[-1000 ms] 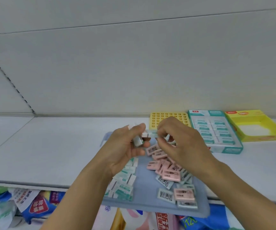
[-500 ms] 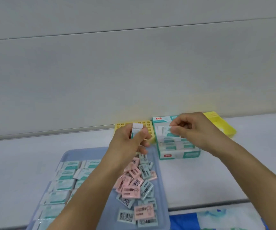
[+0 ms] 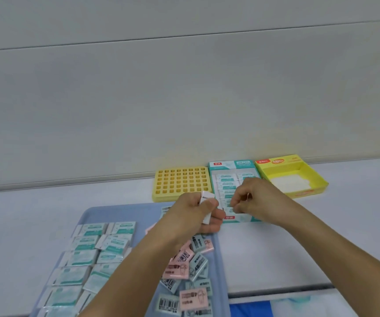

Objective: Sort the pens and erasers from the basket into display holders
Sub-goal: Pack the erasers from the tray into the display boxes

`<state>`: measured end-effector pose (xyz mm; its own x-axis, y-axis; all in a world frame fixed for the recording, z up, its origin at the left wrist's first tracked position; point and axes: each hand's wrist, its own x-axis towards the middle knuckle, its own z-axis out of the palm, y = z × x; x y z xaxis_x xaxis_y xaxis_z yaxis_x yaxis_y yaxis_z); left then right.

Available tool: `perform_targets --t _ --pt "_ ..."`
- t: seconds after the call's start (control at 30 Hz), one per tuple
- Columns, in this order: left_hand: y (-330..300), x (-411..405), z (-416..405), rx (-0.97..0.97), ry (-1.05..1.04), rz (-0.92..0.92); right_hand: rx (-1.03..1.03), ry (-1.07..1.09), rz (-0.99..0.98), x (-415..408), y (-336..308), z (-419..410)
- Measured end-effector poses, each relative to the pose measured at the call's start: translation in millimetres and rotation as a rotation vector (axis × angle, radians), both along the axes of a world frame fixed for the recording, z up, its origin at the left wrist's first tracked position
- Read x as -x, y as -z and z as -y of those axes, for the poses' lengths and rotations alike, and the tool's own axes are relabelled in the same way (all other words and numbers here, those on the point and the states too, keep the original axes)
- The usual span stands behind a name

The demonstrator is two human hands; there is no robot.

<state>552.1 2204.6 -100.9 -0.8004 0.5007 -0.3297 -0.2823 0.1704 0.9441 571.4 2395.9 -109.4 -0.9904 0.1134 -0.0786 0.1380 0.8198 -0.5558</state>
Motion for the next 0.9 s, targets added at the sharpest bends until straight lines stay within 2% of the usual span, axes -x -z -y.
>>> perform_targets --t 0.13,0.23,0.33,0.4,0.53,0.67,0.8,0.9 --pt "1 -1 -2 0.002 0.002 0.024 0.022 0.007 -0.019 2 1 5" --pt "-3 -2 -1 -0.076 0.011 0.064 -0.001 0.012 -0.068 -2 2 6" --pt "-6 -2 3 -0.194 0.076 0.092 0.327 -0.021 -0.287 -10 -2 14" --pt "-8 -3 3 -0.258 0.142 0.117 0.517 -0.038 -0.352 -17 -11 19" --pt "-10 -5 -3 -0.336 0.209 0.127 0.547 -0.097 -0.306 -24 -23 21" --pt "-10 -6 -13 -0.309 0.115 0.022 0.758 -0.026 -0.368 -30 -34 15" --pt "-13 -2 -20 -0.353 -0.048 0.062 0.626 0.09 -0.606 -34 -33 19" --pt "-17 -2 -23 -0.482 -0.092 0.18 0.603 -0.005 -0.586 -38 -31 22"
